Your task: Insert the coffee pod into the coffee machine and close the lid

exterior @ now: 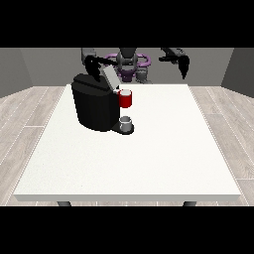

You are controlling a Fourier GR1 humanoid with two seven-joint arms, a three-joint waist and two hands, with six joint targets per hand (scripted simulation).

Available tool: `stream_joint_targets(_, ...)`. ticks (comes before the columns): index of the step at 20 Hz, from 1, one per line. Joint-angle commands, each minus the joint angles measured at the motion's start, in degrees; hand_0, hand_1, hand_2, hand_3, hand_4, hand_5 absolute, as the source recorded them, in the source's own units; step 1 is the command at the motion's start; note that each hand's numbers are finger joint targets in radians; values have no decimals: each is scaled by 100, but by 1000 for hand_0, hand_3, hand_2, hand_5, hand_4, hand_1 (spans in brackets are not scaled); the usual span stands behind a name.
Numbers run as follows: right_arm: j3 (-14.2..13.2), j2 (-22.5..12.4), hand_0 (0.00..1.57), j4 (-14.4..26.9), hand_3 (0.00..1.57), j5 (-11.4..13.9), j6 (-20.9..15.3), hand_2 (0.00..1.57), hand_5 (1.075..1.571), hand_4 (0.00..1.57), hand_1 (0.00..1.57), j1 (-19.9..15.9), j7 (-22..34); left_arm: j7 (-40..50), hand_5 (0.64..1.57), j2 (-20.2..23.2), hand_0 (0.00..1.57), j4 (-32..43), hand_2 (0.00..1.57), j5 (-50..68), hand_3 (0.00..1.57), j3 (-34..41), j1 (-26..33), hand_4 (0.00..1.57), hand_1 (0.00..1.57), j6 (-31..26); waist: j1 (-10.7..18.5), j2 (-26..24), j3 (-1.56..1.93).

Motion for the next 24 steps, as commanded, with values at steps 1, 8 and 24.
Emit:
stream_joint_targets(1, 65, 251, 0, 163, 0, 156, -321, 0, 1571, 0, 0, -401, 71, -148, 1571, -65, 0, 132, 0, -118, 0, -90, -78, 0, 0, 242, -52, 225, 0)
stream_joint_targets(8, -187, -133, 0, 502, 0, -47, 271, 0, 1571, 0, 0, -759, -223, -63, 1571, 313, 0, 49, 0, 48, 0, 42, -220, 0, 0, 98, -7, 342, 0)
stream_joint_targets(24, 342, 305, 0, 652, 0, 674, -190, 0, 1571, 215, 0, -1387, -6, -437, 1571, 467, 0, 491, 0, 227, 0, 154, -230, 121, 0, 65, 34, 418, -2)
